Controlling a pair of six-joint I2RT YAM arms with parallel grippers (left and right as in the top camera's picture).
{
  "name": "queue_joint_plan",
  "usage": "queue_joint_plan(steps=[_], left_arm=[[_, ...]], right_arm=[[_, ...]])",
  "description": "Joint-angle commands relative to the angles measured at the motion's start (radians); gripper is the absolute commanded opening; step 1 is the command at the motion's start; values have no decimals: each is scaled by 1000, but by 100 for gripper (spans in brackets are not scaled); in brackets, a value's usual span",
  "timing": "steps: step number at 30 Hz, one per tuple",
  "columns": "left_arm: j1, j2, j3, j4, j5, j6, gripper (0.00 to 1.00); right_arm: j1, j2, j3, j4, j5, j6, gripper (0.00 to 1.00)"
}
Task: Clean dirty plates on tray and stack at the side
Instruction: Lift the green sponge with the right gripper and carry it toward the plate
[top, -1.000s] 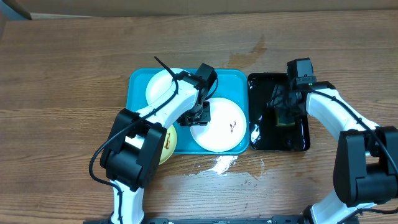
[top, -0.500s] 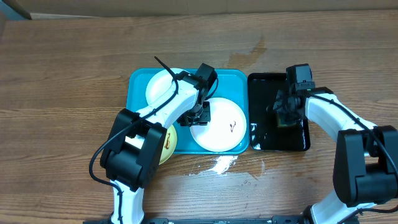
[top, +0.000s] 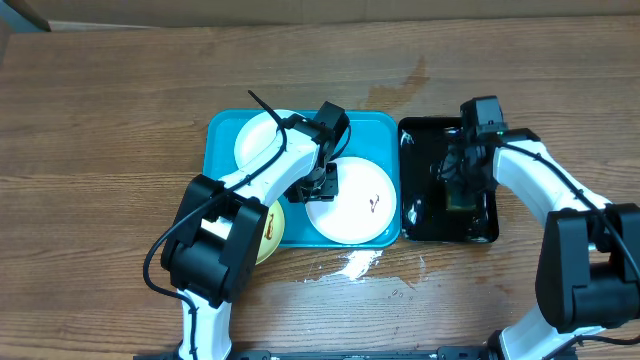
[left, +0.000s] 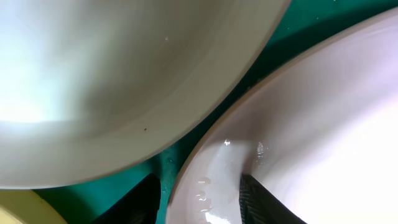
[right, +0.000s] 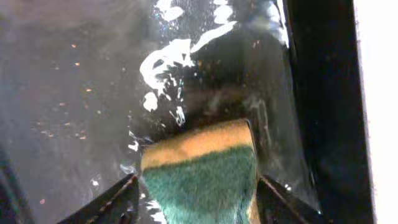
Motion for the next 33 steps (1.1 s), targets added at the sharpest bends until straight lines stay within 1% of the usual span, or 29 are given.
queue_joint_plan(steps=[1, 6, 10, 15, 17, 19, 20, 21, 22, 23, 24, 25, 26, 28, 29, 30, 31, 33], left_arm=[[-6, 21, -8, 5, -48, -6, 44], [-6, 21, -11, 21, -50, -24, 44], [-6, 21, -11, 24, -49, -24, 41], [-6, 21, -28, 24, -49, -24, 38], [-6, 21, -42, 27, -49, -24, 36], [-6, 21, -48, 27, -49, -24, 33], [-6, 21, -51, 26, -49, -24, 31], [-6, 21, -52, 24, -49, -24, 25], [-6, 21, -52, 19, -49, -24, 18], [-6, 21, -52, 14, -45, -24, 9], [-6, 21, -52, 8, -44, -24, 5], [-6, 21, -52, 5, -45, -23, 4], [-6, 20, -52, 5, -45, -17, 4], [-5, 20, -48, 5, -46, -7, 4], [-5, 19, -45, 5, -46, 8, 4], [-5, 18, -42, 4, -46, 13, 4], [-5, 15, -34, -2, -47, 14, 4], [-5, 6, -25, -10, -50, 14, 4]], right_arm=[[-2, -23, 15, -25, 6, -3, 62], [-2, -23, -40, -14, 6, -3, 63], [-2, -23, -74, 18, 6, -2, 63], [-2, -23, -84, 14, 6, -2, 63], [-2, -23, -84, 11, 6, -2, 68], [-2, -23, -84, -4, 6, -2, 70], [-2, -23, -84, -16, 6, -2, 73], [-2, -23, -84, -30, 6, -2, 75], [-2, -23, -84, -44, 5, -2, 75], [-2, -23, -84, -50, 1, -2, 75], [-2, -23, -84, -50, -5, -2, 75], [-2, -23, -84, -49, -13, -2, 75], [-2, -23, -84, -46, -22, -2, 73], [-2, -23, -84, -42, -40, -2, 61], [-2, -23, -84, -38, -56, -2, 48], [-2, -23, -82, -36, -66, -3, 37], [-2, -23, -74, -39, -80, -3, 18], [-2, -23, -59, -51, -95, -3, 6]])
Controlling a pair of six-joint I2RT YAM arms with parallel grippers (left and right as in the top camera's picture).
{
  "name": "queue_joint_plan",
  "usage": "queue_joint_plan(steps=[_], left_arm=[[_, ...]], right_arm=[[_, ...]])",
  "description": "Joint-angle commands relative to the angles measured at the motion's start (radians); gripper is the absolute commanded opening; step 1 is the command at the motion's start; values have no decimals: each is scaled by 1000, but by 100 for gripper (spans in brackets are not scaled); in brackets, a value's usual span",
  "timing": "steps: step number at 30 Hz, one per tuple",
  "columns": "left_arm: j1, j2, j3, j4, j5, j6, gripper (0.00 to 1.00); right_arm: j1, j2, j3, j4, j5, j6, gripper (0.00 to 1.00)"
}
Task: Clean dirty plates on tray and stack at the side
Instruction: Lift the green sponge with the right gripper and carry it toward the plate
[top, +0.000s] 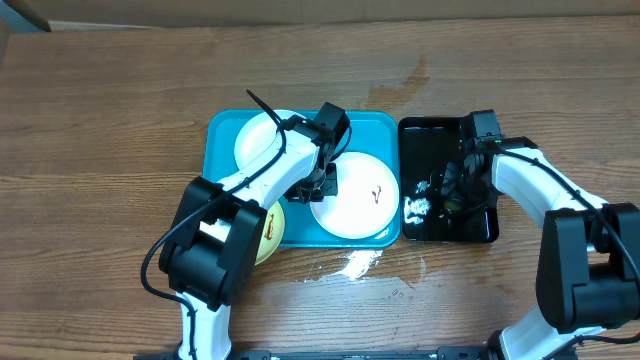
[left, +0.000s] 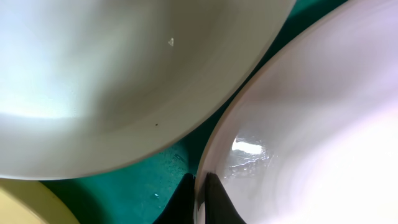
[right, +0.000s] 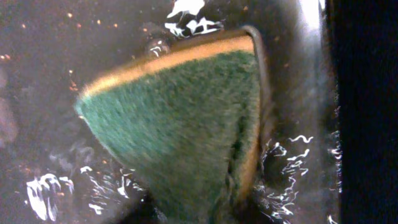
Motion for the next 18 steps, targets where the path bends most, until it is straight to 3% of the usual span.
queue_joint_plan(steps=[1, 12, 18], left_arm=[[0, 11, -8, -18, -30, 21, 4], [-2, -114, -5, -97, -167, 20, 4], [-2, -142, -5, -139, -237, -4, 4]], right_arm=[[-2, -21, 29, -19, -54, -5, 4], [-2, -22, 237, -255, -69, -5, 4], [-14, -22, 314, -327, -182, -29, 4]])
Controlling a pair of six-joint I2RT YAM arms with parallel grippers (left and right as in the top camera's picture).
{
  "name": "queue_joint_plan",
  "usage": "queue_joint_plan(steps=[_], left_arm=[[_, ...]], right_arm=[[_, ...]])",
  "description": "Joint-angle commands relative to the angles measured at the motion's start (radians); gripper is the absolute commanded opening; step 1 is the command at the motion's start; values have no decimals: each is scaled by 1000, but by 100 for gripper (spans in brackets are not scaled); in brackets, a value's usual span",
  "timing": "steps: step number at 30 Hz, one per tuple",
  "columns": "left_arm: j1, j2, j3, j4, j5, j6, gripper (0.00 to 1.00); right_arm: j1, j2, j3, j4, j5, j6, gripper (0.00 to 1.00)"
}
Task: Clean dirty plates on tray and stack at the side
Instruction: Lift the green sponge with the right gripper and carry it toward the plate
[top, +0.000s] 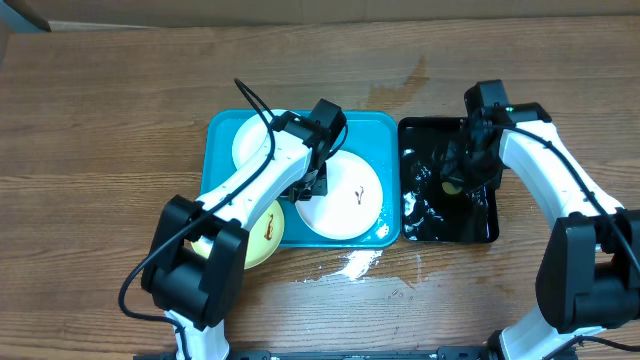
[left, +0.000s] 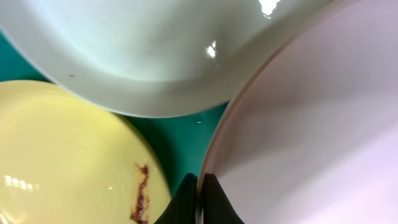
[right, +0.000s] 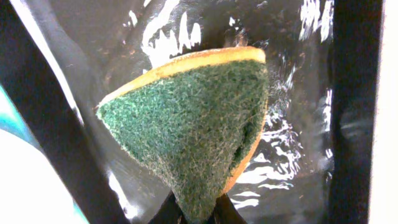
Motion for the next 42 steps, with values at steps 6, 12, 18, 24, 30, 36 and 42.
queue_joint_plan(steps=[6, 12, 18, 24, 30, 36, 42], left_arm=[[-5, -27, -6, -37, -113, -24, 4], [-39, -31, -6, -31, -226, -77, 4], [-71, -31, -6, 3, -230, -77, 4], [-75, -31, -7, 5, -130, -76, 4], [-74, -29, -8, 42, -58, -75, 4], [-73, -29, -9, 53, -41, -72, 4], [-73, -29, -11, 58, -38, -72, 4]], right_arm=[[-62, -22, 157, -160, -224, -80, 4], [-131, -21, 179, -217, -291, -103, 4], [-139, -21, 179, -224, -364, -158, 4], [-138, -21, 177, -222, -365, -158, 4], [-138, -21, 177, -223, -354, -157, 4], [-110, -21, 176, -226, -288, -161, 4], [-43, -21, 176, -233, -118, -115, 4]])
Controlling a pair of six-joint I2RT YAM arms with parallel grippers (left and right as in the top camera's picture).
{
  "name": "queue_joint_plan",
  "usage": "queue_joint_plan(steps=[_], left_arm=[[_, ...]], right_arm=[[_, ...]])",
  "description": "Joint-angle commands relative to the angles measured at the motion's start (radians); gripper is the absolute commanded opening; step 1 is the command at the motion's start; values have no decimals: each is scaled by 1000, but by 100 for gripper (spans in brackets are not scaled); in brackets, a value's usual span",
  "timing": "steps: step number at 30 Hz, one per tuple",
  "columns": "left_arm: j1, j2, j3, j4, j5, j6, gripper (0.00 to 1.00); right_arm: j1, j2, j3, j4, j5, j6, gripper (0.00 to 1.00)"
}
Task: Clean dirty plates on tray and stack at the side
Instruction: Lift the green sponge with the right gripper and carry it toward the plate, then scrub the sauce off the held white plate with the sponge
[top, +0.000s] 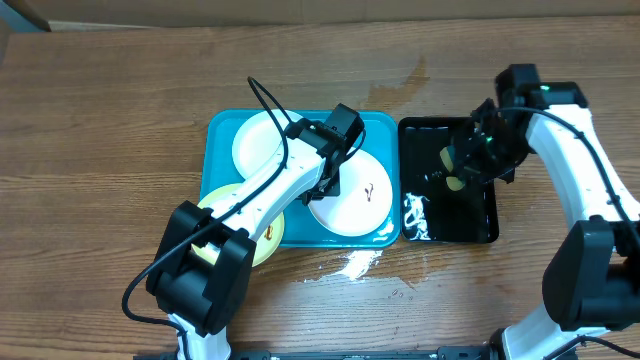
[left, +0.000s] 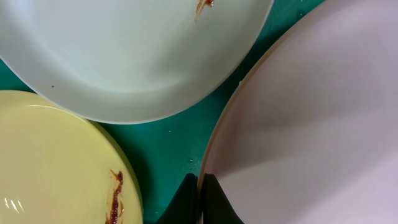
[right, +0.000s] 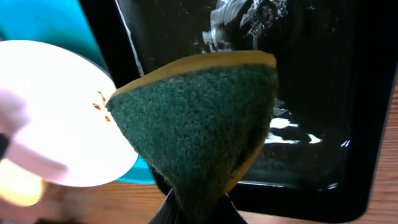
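Note:
A blue tray (top: 225, 130) holds a white plate (top: 262, 140) at its back left, a yellow stained plate (top: 262, 235) at its front left, and a larger white plate (top: 362, 200) with a small red mark. My left gripper (left: 201, 202) is shut on that large plate's left rim, which sits raised. My right gripper (right: 196, 208) is shut on a green and yellow sponge (right: 205, 124), held above the black tray (top: 470, 215).
The black tray (right: 323, 112) is wet, with white foam (top: 415, 215) at its front left. A spill of water (top: 355, 265) lies on the wooden table just in front of the blue tray. A cardboard edge runs along the back.
My right gripper has lifted the sponge higher above the black tray. The left gripper has shifted slightly right with the large plate's rim still pinched.
First my left gripper stood open around the large plate's rim and the right was open around the sponge in the black tray. Then both were shut, on the rim and on the sponge. The sponge then came up, and now hangs above the tray.

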Motion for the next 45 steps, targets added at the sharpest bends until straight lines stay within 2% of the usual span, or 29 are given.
queue_joint_plan(steps=[1, 6, 8, 12, 15, 20, 26, 34, 40, 45], left_arm=[[-1, -21, -12, 0, 8, -10, 4], [-1, -21, -12, 1, 7, -10, 4], [-1, -20, -12, 2, 7, -10, 4], [-1, -21, -12, 13, 8, -10, 4], [-1, -20, -12, 27, 19, -10, 4], [-1, -20, -14, 47, 46, -5, 4], [-1, -20, -22, 57, 92, 25, 4], [0, -20, -94, 99, 105, 24, 4], [5, -20, -164, 169, 105, 5, 4], [27, -20, -164, 169, 93, 5, 4]], right_arm=[[40, -21, 25, 1, 90, 24, 4], [56, -21, 25, 14, 104, 99, 4], [57, -21, 25, 11, 51, 109, 4], [60, -21, 25, -10, -253, -77, 4], [76, -21, 25, -35, -351, -176, 4], [126, -21, 5, -31, -311, -205, 4], [206, -21, -70, 63, -292, -204, 4], [320, -21, -76, 143, -159, -200, 4], [408, -21, -96, 203, 5, -99, 4], [429, -21, -128, 245, 11, -83, 4]])
